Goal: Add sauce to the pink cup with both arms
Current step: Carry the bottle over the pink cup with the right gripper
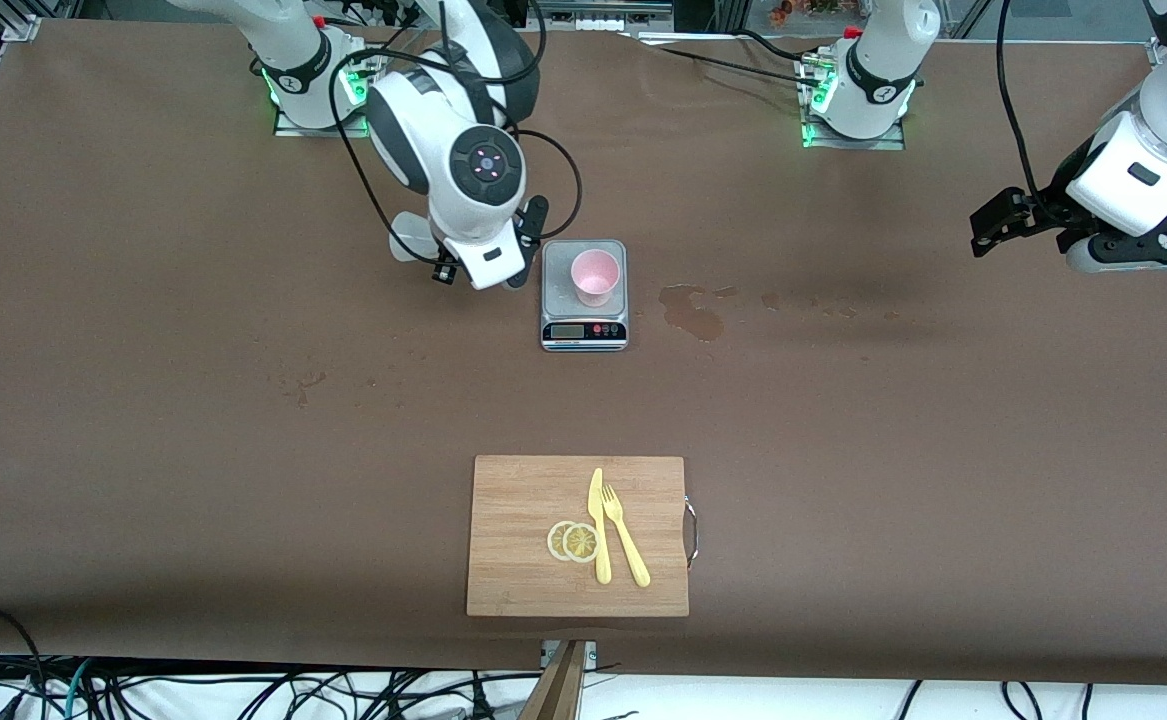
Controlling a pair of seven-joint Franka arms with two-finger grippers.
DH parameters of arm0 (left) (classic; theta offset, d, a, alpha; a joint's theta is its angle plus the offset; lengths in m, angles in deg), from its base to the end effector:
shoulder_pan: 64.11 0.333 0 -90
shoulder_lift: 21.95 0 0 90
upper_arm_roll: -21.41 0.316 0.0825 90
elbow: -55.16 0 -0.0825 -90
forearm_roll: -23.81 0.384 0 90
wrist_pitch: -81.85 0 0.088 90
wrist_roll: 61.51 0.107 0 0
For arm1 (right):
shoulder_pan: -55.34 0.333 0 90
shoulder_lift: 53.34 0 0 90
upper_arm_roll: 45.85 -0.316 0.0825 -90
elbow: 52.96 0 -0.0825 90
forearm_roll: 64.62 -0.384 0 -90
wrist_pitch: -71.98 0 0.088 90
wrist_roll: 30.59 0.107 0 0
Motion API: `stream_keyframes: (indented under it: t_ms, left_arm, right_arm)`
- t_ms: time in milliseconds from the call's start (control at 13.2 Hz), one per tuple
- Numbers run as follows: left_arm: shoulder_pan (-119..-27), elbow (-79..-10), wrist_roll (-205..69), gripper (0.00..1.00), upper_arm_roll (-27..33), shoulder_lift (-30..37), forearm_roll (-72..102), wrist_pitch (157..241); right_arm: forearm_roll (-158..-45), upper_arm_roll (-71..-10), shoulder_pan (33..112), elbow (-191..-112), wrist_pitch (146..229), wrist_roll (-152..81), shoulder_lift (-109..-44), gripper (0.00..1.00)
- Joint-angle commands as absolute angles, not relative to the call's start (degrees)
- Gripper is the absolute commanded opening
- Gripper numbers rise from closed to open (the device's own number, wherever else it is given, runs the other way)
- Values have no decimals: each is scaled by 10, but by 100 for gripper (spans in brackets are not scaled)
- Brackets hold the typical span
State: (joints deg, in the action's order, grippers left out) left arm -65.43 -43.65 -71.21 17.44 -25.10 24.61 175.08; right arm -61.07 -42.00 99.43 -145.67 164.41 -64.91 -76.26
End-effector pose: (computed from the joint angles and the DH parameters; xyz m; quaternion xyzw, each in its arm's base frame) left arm 0.5364 -0.0492 0.5866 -0.9990 -0.0380 0.0199 0.0116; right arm 0.4745 0.3987 0.3680 0.7742 0.5987 -0.1980 0.0537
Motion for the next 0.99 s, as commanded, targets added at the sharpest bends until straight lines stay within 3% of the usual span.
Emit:
stream_keyframes:
  t_ms: [0, 912]
  left_arm:
    - [-648, -420, -700, 100, 171, -244, 237, 1736]
    - [-646, -420, -700, 100, 171, -245, 239, 1729]
  right_arm:
    - [-593, -431, 1004, -1405, 1600, -625, -803, 7]
    - [-589, -467, 1014, -1229, 1483, -577, -924, 7]
